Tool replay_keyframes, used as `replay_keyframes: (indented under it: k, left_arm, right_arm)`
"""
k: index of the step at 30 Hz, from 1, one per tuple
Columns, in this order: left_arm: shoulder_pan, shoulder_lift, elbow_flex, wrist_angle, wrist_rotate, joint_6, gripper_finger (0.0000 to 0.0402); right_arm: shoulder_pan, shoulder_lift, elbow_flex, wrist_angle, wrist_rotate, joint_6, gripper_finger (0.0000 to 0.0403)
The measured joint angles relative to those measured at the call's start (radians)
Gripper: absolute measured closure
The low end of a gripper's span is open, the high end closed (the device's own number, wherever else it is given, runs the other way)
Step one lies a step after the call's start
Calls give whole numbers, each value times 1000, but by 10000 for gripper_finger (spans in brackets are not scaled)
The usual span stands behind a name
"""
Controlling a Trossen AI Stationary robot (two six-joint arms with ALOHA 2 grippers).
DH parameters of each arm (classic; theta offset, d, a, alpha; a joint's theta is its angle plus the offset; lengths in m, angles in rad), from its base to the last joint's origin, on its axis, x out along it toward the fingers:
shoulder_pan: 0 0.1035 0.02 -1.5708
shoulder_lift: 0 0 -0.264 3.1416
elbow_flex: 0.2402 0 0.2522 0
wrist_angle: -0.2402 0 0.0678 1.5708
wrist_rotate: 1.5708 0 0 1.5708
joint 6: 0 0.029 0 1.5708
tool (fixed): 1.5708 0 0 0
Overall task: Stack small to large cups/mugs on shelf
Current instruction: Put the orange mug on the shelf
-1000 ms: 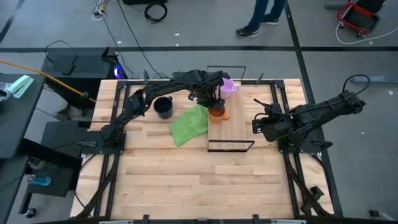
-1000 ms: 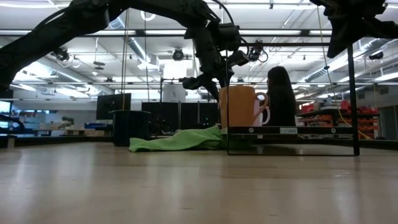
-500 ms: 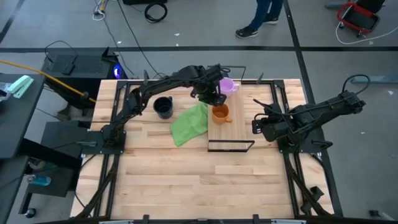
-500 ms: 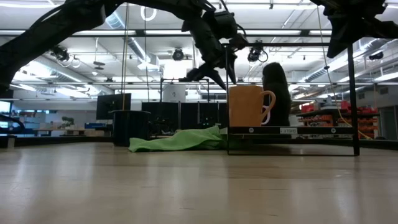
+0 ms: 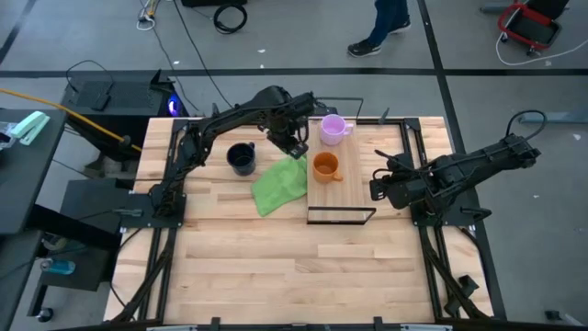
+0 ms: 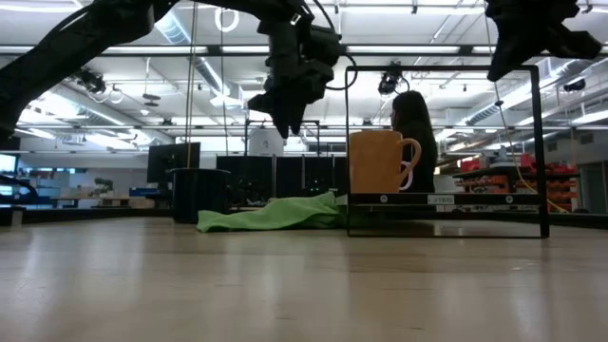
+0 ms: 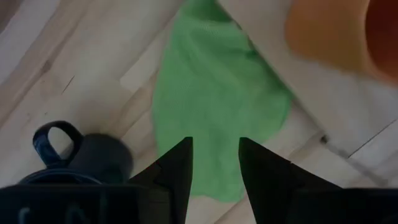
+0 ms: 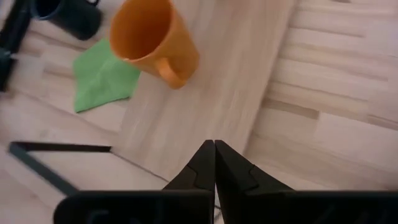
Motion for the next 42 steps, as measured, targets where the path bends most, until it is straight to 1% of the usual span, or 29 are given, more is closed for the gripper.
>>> replay_keyframes:
  k: [2,6,10,14,19,22,28,34,42]
  left_arm:
    - [-9,0,-20,0,0,21,272]
    - [-34,0,-23,8,4,59,288]
    - [-54,1,-23,25,4,89,302]
    - [-53,1,-23,-5,5,86,314]
    - [-88,1,-23,-21,3,89,330]
    - [-116,1,-23,-22,-4,90,341]
    - [-182,-7,-24,-23,-76,60,361]
    - [-220,-104,-24,-23,-134,7,378]
    - [-203,-293,-22,-23,-282,-60,384]
  right_arm:
    - [-11,0,0,40,-3,-40,398]
    - [-56,2,0,142,-6,-143,399]
    - [-141,17,0,226,-66,-275,400]
    - [-231,50,0,246,-153,-376,401]
    - [-302,100,0,250,-218,-467,402]
    - [-324,128,0,274,-247,-512,402]
    - [-340,152,0,296,-259,-554,402]
    - [-340,137,0,302,-260,-560,402]
    - [-340,139,0,315,-260,-571,402]
